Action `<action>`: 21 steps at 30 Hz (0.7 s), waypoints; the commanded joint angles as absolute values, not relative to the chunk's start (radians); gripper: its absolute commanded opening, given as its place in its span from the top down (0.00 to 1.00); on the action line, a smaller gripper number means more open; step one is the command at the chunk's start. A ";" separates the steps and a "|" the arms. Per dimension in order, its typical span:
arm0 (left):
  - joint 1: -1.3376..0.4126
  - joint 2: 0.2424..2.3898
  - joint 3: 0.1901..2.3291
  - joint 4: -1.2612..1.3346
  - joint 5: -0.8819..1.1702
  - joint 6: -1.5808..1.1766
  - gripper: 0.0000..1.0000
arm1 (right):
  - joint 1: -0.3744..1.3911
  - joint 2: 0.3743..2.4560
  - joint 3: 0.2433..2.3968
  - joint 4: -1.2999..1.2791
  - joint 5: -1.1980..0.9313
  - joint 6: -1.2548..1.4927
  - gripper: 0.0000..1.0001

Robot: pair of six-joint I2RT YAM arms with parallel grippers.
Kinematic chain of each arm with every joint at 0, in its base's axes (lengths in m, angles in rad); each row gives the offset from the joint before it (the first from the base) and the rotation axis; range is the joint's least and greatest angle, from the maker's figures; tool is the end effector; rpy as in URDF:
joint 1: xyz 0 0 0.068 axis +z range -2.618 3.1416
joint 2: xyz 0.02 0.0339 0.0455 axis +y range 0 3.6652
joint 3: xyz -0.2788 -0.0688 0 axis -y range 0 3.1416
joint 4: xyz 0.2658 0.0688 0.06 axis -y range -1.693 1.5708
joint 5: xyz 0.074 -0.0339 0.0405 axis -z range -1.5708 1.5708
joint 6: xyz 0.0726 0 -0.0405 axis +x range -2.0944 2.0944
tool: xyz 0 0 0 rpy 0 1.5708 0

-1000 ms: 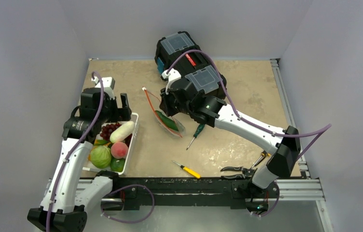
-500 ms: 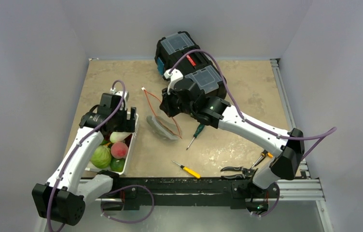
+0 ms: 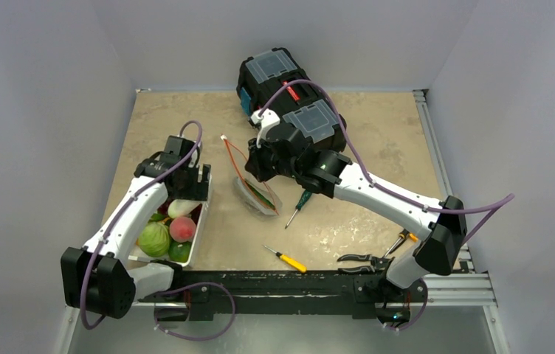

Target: Place the food in the zip-top bag and seal the zipper

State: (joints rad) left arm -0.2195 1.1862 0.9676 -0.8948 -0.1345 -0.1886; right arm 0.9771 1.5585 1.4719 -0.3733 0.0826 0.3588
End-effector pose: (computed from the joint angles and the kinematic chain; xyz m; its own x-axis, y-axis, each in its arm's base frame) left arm 0.2484 -0.0454 0.2419 -0.8898 0.0081 -0.4563 -0.0090 0.9993 0.0354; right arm 0.2386 0.3429 0.3641 -0.5080 -0.1272 -0.8519 -0.6475 0.7086 0.2804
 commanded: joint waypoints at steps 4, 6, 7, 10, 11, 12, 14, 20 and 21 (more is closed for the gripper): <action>-0.225 1.211 1.015 -0.910 -0.179 -0.177 0.27 | 0.982 1.512 1.479 -0.331 0.073 0.358 1.00; -0.226 1.219 1.012 -0.914 -0.178 -0.179 0.27 | 0.982 1.515 1.483 -0.333 0.068 0.358 1.00; -0.227 1.224 1.013 -0.918 -0.175 -0.181 0.26 | 0.982 1.516 1.487 -0.333 0.068 0.356 1.00; -0.227 1.234 1.017 -0.923 -0.170 -0.183 0.25 | 0.982 1.514 1.484 -0.333 0.070 0.354 1.00; -0.227 1.235 1.016 -0.923 -0.168 -0.183 0.24 | 0.982 1.514 1.482 -0.334 0.072 0.353 1.00; -0.227 1.235 1.014 -0.924 -0.165 -0.184 0.24 | 0.983 1.513 1.481 -0.334 0.073 0.354 1.00; -0.227 1.238 1.013 -0.921 -0.160 -0.183 0.24 | 0.982 1.507 1.476 -0.334 0.074 0.354 1.00; -0.230 1.257 1.016 -0.928 -0.148 -0.183 0.23 | 0.983 1.498 1.463 -0.330 0.078 0.354 1.00; -0.227 1.258 1.017 -0.927 -0.146 -0.183 0.23 | 0.982 1.497 1.464 -0.330 0.075 0.354 1.00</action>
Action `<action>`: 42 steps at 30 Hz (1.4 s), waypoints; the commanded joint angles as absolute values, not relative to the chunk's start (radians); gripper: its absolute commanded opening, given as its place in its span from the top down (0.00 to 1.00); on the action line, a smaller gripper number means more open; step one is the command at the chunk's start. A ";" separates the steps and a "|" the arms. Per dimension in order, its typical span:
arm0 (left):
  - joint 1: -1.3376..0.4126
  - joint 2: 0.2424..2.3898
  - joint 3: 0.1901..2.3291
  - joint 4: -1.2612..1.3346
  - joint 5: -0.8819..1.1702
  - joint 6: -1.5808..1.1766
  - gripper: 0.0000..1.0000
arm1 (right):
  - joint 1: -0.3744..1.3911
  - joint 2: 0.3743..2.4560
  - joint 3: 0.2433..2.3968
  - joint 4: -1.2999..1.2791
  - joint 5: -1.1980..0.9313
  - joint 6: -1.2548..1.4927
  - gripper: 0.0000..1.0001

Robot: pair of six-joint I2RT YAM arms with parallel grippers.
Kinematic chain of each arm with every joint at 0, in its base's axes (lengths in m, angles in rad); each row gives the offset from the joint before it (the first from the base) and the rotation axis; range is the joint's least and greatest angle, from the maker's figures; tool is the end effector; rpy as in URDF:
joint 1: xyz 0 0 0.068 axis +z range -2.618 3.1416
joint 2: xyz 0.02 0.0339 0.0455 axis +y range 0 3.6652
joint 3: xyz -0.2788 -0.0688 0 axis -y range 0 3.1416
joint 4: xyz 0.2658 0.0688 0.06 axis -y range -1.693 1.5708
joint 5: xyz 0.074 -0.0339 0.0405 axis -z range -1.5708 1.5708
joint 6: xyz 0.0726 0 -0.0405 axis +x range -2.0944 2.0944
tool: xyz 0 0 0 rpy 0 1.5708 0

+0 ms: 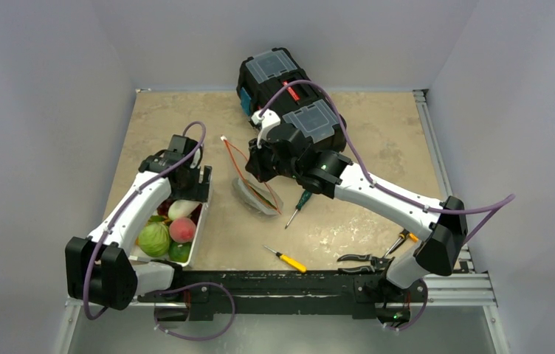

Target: Place the food in the zip-top bag and seal the zipper

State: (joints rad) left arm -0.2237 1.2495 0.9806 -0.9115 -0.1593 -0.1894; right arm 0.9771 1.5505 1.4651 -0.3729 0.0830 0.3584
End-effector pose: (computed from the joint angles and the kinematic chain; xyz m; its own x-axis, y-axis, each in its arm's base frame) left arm 0.2557 -0.0464 0.2305 -0.9157 0.0177 -0.4014 -0.0125 0.9973 0.0724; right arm 0.2375 0.3411 0.3646 -0.5069 -0.1262 -0.8527 -0.6478 0.7084 0.2802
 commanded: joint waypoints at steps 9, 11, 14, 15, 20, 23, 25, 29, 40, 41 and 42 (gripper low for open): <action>-0.229 1.257 1.027 -0.939 -0.182 -0.186 0.32 | 0.982 1.503 1.452 -0.316 0.070 0.356 1.00; -0.229 1.239 1.027 -0.937 -0.194 -0.186 0.37 | 0.982 1.503 1.450 -0.315 0.072 0.358 1.00; -0.230 1.207 1.021 -0.931 -0.210 -0.187 0.44 | 0.982 1.503 1.447 -0.311 0.068 0.360 1.00; -0.230 1.196 1.020 -0.929 -0.213 -0.187 0.45 | 0.983 1.504 1.448 -0.310 0.068 0.360 1.00; -0.230 1.150 1.018 -0.919 -0.233 -0.187 0.56 | 0.982 1.506 1.447 -0.306 0.063 0.362 1.00; -0.230 1.115 1.020 -0.909 -0.232 -0.184 0.61 | 0.983 1.508 1.446 -0.303 0.061 0.364 1.00; -0.230 1.088 1.027 -0.906 -0.237 -0.186 0.64 | 0.983 1.507 1.438 -0.295 0.059 0.365 1.00; -0.229 1.000 1.025 -0.884 -0.246 -0.190 0.71 | 0.982 1.507 1.437 -0.295 0.054 0.367 1.00; -0.229 0.720 1.130 -0.893 -0.249 -0.212 0.86 | 0.982 1.507 1.453 -0.318 0.072 0.368 1.00; -0.229 0.705 1.153 -0.903 -0.234 -0.225 0.86 | 0.983 1.511 1.456 -0.320 0.075 0.369 1.00; -0.229 0.688 1.173 -0.910 -0.216 -0.242 0.86 | 0.982 1.513 1.459 -0.321 0.078 0.370 1.00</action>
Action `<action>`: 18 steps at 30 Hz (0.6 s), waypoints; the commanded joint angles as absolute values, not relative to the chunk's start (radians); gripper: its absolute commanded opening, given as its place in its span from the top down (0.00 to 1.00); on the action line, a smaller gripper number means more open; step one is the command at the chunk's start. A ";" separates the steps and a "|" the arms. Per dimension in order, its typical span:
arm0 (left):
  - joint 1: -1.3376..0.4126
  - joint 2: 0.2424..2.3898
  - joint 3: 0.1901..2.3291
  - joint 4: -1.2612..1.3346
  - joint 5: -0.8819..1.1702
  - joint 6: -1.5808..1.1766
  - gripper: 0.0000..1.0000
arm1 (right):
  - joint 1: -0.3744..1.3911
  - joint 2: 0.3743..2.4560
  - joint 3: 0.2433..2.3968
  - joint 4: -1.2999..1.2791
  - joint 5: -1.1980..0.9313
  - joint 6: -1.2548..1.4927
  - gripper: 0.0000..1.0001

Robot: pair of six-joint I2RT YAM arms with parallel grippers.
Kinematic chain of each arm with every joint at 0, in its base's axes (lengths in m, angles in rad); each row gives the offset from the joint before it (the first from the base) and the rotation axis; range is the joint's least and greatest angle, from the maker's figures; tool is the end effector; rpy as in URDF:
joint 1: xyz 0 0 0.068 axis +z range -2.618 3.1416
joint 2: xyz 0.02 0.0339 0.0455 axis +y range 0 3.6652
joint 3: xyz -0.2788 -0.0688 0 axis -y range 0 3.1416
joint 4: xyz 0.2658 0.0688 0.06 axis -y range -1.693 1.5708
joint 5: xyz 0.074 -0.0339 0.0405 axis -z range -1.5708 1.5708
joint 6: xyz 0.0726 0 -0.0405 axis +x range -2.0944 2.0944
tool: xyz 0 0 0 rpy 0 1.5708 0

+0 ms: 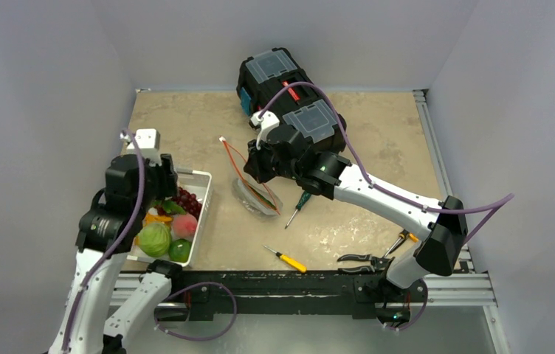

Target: Place the food in the zip-top bag and seal the zipper

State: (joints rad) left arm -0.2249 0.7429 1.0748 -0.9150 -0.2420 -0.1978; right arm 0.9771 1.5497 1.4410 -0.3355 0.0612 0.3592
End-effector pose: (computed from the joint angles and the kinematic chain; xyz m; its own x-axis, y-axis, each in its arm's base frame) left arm 0.1667 -0.0203 0.3659 -0.5305 -0.0744 -0.8444 -0.0844 0.9958 -0.0347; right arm 0.2370 0.3432 0.3601 -0.5050 -0.1211 -0.8546 -0.6611 0.6908 0.2928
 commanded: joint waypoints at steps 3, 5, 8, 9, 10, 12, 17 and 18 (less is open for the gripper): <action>-0.229 0.626 1.236 -0.912 -0.135 -0.312 0.86 | 0.982 1.516 1.456 -0.305 0.078 0.374 1.00; -0.229 0.577 1.260 -0.885 -0.074 -0.378 0.87 | 0.982 1.518 1.450 -0.295 0.073 0.382 1.00; -0.229 0.489 1.245 -0.771 0.033 -0.501 0.87 | 0.982 1.522 1.448 -0.286 0.059 0.390 1.00; -0.229 0.462 1.220 -0.708 0.071 -0.545 0.87 | 0.982 1.524 1.449 -0.283 0.055 0.392 1.00; -0.229 0.432 1.183 -0.631 0.110 -0.593 0.87 | 0.982 1.525 1.451 -0.281 0.048 0.396 1.00; -0.229 0.390 1.100 -0.449 0.200 -0.673 0.86 | 0.981 1.524 1.451 -0.277 0.031 0.403 1.00; -0.229 0.351 0.959 -0.101 0.374 -0.786 0.85 | 0.982 1.506 1.431 -0.241 -0.053 0.451 1.00; -0.228 0.351 0.939 -0.046 0.414 -0.792 0.85 | 0.982 1.504 1.429 -0.235 -0.069 0.458 1.00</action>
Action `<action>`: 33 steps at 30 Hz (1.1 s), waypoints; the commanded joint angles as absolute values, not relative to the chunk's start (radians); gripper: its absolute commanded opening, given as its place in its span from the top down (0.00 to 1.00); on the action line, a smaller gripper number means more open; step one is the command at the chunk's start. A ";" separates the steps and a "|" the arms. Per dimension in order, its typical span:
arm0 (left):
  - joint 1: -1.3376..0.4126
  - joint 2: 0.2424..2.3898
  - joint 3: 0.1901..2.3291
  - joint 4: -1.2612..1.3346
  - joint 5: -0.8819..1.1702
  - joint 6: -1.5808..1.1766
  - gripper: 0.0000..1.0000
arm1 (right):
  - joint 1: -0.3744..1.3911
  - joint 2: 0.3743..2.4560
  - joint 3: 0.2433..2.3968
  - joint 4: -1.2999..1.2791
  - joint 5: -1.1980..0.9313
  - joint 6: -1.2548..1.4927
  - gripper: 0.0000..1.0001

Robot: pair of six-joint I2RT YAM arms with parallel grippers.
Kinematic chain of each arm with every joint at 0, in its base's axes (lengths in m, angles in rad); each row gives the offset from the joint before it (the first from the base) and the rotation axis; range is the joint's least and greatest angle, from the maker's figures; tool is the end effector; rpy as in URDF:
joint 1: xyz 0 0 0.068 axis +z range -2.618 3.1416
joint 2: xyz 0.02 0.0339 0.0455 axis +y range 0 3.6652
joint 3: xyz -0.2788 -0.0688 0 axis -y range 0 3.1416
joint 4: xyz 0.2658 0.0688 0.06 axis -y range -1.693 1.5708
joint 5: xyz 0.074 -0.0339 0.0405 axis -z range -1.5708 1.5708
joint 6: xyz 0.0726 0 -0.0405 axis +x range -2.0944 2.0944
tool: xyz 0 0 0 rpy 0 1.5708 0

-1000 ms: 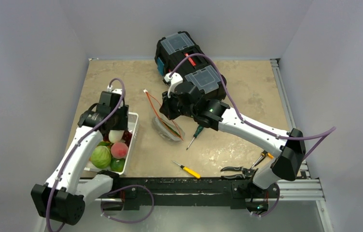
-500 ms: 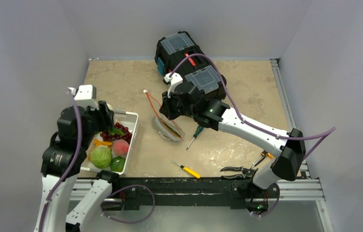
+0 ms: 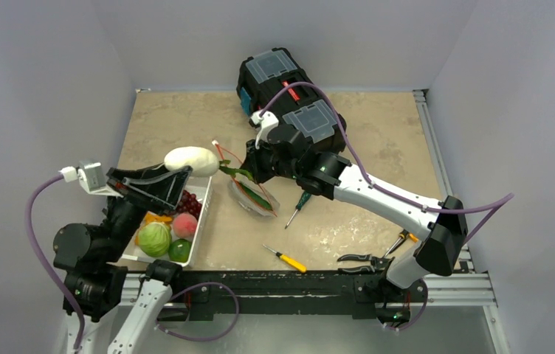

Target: Place the food in the zip-top bag and seal the zipper

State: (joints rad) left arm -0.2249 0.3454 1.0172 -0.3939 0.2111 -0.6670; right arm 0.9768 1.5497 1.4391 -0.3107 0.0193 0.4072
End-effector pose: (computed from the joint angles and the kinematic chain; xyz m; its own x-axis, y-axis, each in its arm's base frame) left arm 0.0627 -0.0299 0.4601 -0.0463 -0.6099 -0.7911 0.4911 0.6757 -0.5497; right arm 0.2355 0.3462 0.3626 -0.5344 -0.0838 -0.8411 -0.6611 0.6614 0.3542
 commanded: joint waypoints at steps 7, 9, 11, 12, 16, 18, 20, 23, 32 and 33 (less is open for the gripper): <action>-0.229 0.345 0.804 0.227 0.676 -0.837 0.89 | 0.932 1.502 1.422 -0.198 -0.236 0.496 1.00; -0.229 0.348 0.782 0.257 0.732 -0.832 0.90 | 0.883 1.494 1.397 -0.155 -0.347 0.521 1.00; -0.229 0.366 0.754 0.276 0.763 -0.839 0.92 | 0.851 1.490 1.378 -0.125 -0.423 0.540 1.00; -0.229 0.375 0.742 0.280 0.768 -0.843 0.92 | 0.844 1.489 1.378 -0.127 -0.431 0.539 1.00; -0.229 0.415 0.719 0.227 0.770 -0.860 0.94 | 0.832 1.472 1.374 -0.141 -0.421 0.529 1.00; -0.229 0.428 0.724 0.143 0.757 -0.841 0.94 | 0.826 1.465 1.370 -0.138 -0.427 0.529 1.00; -0.229 0.447 0.717 0.085 0.739 -0.827 0.99 | 0.826 1.463 1.366 -0.130 -0.441 0.528 1.00; -0.228 0.468 0.671 0.130 0.735 -0.856 1.00 | 0.826 1.467 1.361 -0.115 -0.459 0.532 1.00; -0.229 0.513 0.719 -0.078 0.575 -0.763 1.00 | 0.826 1.472 1.363 -0.110 -0.464 0.538 1.00; -0.229 0.516 0.728 -0.119 0.555 -0.745 1.00 | 0.826 1.471 1.360 -0.101 -0.470 0.545 1.00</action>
State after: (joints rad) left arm -0.2253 0.5064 0.6586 0.0475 0.6788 -0.8337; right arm 0.8246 1.4967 1.3655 -0.1631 -0.4400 0.5247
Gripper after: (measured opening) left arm 0.492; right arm 0.004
